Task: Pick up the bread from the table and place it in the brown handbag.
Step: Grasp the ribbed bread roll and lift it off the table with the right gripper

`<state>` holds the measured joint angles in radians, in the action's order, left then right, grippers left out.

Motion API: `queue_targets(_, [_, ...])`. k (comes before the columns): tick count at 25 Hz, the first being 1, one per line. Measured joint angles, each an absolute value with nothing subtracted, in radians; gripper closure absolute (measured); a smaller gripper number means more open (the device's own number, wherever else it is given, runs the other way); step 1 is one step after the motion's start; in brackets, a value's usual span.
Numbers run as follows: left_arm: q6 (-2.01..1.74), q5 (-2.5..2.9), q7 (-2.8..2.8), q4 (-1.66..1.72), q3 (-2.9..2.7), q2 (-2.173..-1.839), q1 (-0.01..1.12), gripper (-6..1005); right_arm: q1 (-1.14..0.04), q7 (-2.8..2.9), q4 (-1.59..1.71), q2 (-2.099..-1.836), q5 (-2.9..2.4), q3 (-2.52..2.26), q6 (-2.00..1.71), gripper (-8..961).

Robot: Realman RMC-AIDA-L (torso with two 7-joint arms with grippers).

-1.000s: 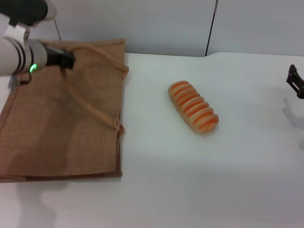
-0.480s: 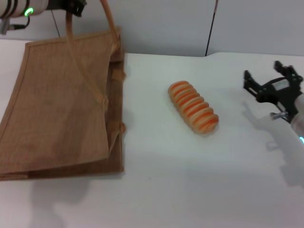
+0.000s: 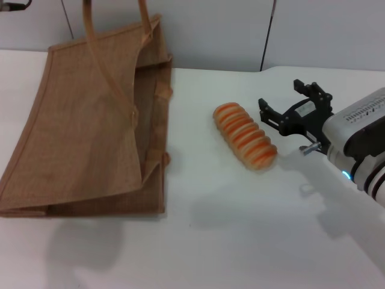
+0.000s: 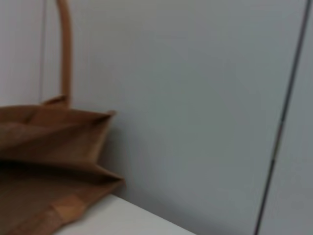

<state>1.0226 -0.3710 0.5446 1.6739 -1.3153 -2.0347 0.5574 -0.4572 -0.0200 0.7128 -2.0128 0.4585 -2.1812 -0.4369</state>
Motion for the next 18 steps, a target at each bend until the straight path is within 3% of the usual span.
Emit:
queue_targets(9, [1.044, -0.374, 0.545, 1.727, -1.373, -2.034, 0.558, 879, -0.374, -0.02, 1.007, -1.953, 0.389, -2.179, -0.2, 87])
queue_targets(18, [1.089, -0.373, 0.545, 1.802, -1.392, -2.034, 0.56, 879, -0.375, -0.021, 1.125, -1.947, 0.366, -2.184, 0.016, 87])
